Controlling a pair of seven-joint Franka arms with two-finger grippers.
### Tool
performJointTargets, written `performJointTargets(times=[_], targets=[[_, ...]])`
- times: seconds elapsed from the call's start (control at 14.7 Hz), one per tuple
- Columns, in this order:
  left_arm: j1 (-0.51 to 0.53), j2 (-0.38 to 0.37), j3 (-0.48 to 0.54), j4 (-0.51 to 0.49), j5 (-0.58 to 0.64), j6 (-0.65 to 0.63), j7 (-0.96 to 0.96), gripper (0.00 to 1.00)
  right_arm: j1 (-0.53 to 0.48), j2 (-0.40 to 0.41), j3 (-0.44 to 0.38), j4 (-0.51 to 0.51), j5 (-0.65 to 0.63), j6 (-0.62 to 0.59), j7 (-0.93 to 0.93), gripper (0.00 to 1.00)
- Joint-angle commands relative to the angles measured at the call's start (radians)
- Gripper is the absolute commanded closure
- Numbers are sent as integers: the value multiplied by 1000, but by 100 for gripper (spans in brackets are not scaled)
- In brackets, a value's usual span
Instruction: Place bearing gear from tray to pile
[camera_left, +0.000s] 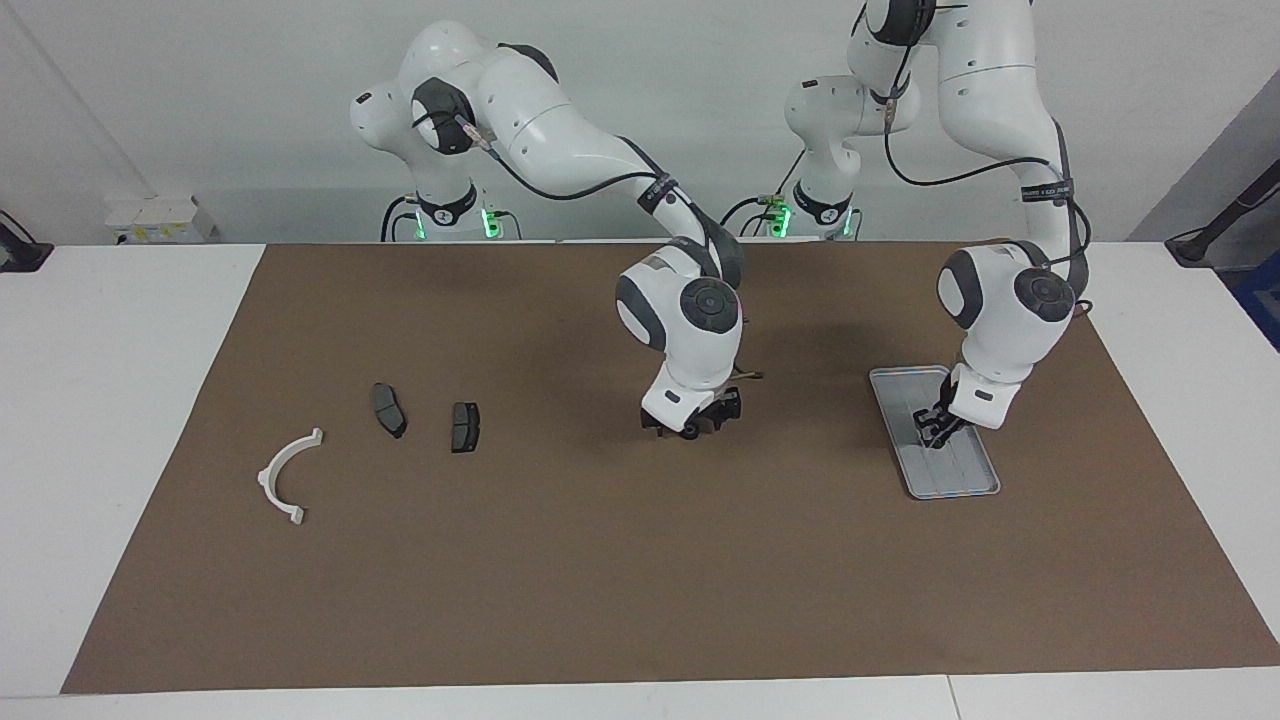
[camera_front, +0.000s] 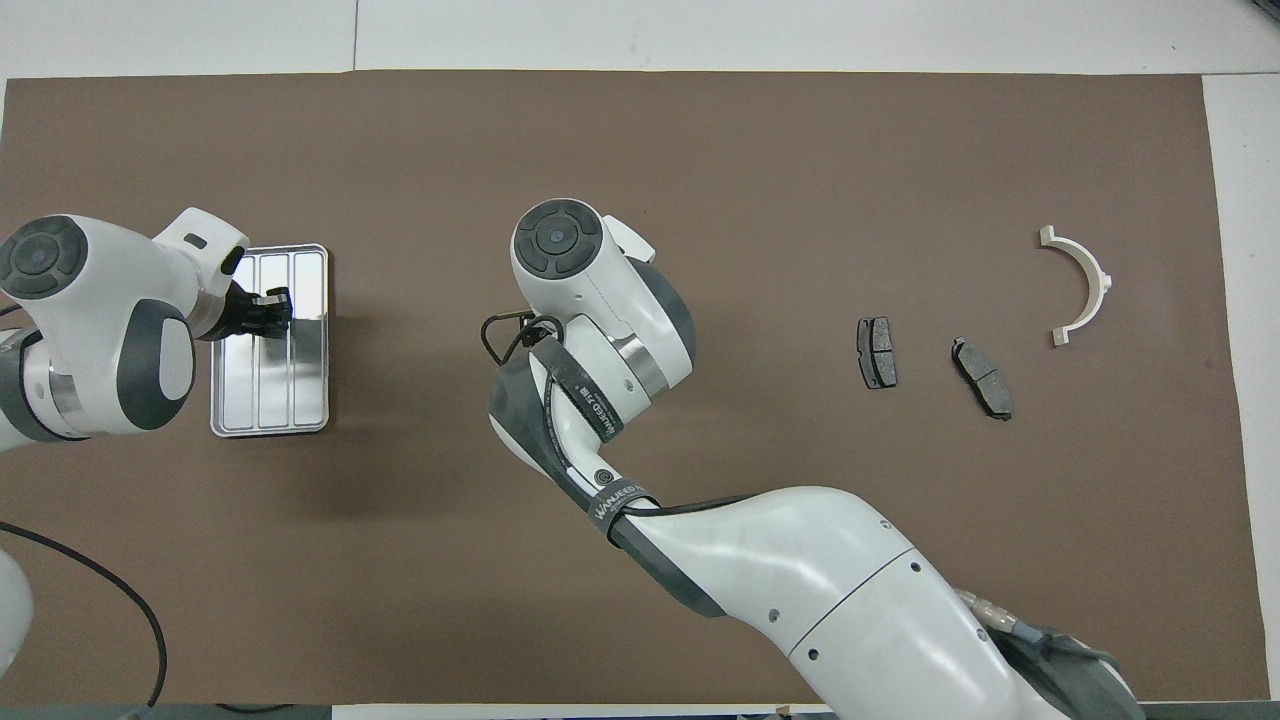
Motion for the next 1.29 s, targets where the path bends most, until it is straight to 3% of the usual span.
performJointTargets(times=[0.0,0.34,0.68,0.81,1.02,1.22], targets=[[0,-15,5,-36,5,17,-2,82,-2,-47,13,-63,50,36,-5,1],[-14,-18,-3,-16,4,-20,-19,97,-4,-57,12,-97,54,82,-8,1],[-17,-31,-7,59,-40,-132,-82,99,-13,-73,15,-178,52,166,-10,2],[-29,-32,-7,82,-50,-164,-94,99,-15,-77,17,-178,53,162,-10,8],[-32,-38,-12,88,-62,-169,-142,99,-16,-77,21,-178,54,163,-5,31],[-34,-40,-17,87,-62,-169,-151,99,-16,-78,21,-178,54,162,-2,47]])
